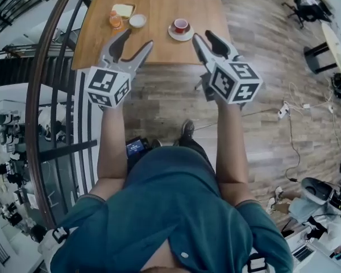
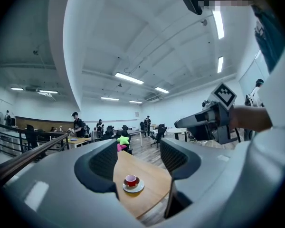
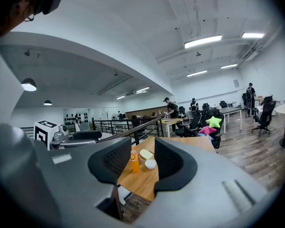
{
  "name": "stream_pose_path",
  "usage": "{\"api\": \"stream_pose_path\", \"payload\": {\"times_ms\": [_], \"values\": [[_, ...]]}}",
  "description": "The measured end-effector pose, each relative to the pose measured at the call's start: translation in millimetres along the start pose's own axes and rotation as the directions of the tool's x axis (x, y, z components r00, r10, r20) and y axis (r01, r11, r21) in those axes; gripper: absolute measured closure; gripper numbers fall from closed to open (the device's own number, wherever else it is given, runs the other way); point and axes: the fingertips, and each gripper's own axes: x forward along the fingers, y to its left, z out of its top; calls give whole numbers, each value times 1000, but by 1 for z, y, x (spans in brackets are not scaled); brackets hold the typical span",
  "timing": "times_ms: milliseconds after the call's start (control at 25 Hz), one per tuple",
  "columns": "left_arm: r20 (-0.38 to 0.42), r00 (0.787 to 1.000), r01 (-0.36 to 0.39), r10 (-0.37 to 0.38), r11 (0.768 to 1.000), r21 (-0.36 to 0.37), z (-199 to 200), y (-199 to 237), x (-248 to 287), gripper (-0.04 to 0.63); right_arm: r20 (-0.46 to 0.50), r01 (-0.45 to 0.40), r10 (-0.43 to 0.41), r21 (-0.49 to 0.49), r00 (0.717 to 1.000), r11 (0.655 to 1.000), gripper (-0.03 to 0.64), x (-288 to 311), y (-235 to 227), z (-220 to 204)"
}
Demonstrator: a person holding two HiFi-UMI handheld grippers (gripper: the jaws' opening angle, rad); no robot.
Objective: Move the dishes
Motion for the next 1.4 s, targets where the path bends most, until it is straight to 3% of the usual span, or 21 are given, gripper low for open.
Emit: {"api": "stream_pose_path", "payload": {"times_ms": [360, 1000, 1400], "values": [[-40, 995, -89, 89, 996, 0, -20, 9, 77, 324, -22, -101, 101, 19, 995, 995, 482, 52, -81, -1], [-80, 964, -250, 252, 967, 41, -4, 21, 87, 324, -28, -273, 274, 36, 961, 961, 482, 92, -97, 15], [-115, 959, -252, 258, 965, 65, -6, 3, 122, 321, -13, -290, 292, 71, 956, 954, 482, 92, -137, 16]]}}
